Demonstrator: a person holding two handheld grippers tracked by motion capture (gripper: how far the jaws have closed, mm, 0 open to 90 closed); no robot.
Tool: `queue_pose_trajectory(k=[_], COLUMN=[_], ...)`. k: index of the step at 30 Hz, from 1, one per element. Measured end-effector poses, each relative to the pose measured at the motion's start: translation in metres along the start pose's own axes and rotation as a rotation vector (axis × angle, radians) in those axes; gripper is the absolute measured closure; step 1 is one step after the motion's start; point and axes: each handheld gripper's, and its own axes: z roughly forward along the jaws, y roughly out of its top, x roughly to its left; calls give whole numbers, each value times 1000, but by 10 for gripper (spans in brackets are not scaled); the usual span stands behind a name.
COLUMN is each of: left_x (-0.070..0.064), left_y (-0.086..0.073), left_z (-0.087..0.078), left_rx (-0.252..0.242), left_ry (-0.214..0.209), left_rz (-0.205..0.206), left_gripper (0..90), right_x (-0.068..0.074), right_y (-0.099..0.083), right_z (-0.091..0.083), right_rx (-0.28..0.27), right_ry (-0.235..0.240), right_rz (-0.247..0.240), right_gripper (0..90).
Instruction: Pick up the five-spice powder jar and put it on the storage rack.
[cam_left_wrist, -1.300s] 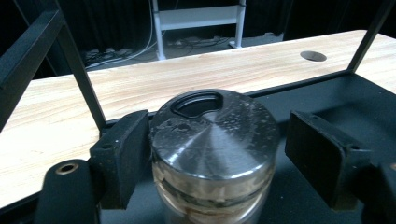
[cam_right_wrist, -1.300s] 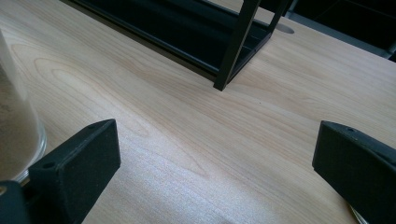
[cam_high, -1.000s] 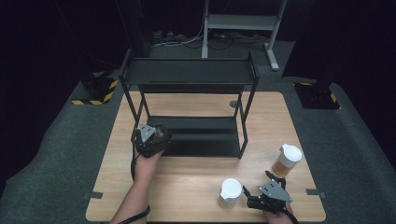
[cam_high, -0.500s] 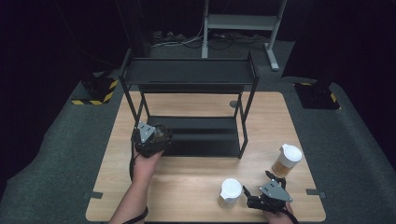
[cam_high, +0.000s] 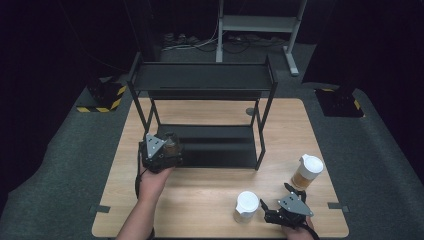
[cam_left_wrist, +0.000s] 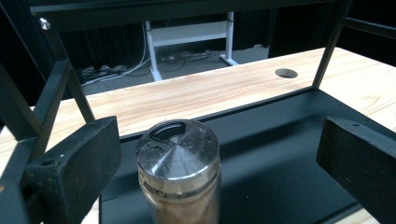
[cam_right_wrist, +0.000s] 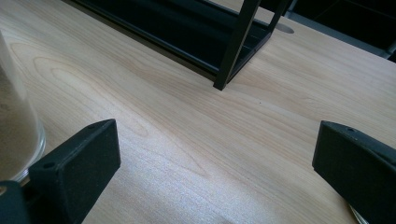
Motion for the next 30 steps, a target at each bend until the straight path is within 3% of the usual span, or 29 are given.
queue_pose_trajectory(k=[14,30], left_x=[-3,-7], left_y=[-5,-28], left_z=[-29,-65], left_rx=[0,-16], left_ry=[16,23], left_rz=[10,14], left_gripper=[4,4], right_x=[1,1], right_y=[0,0], right_z=[0,0], right_rx=[1,2], right_ry=[-2,-5], right_rz=[-4,-7], right_gripper=[3,3])
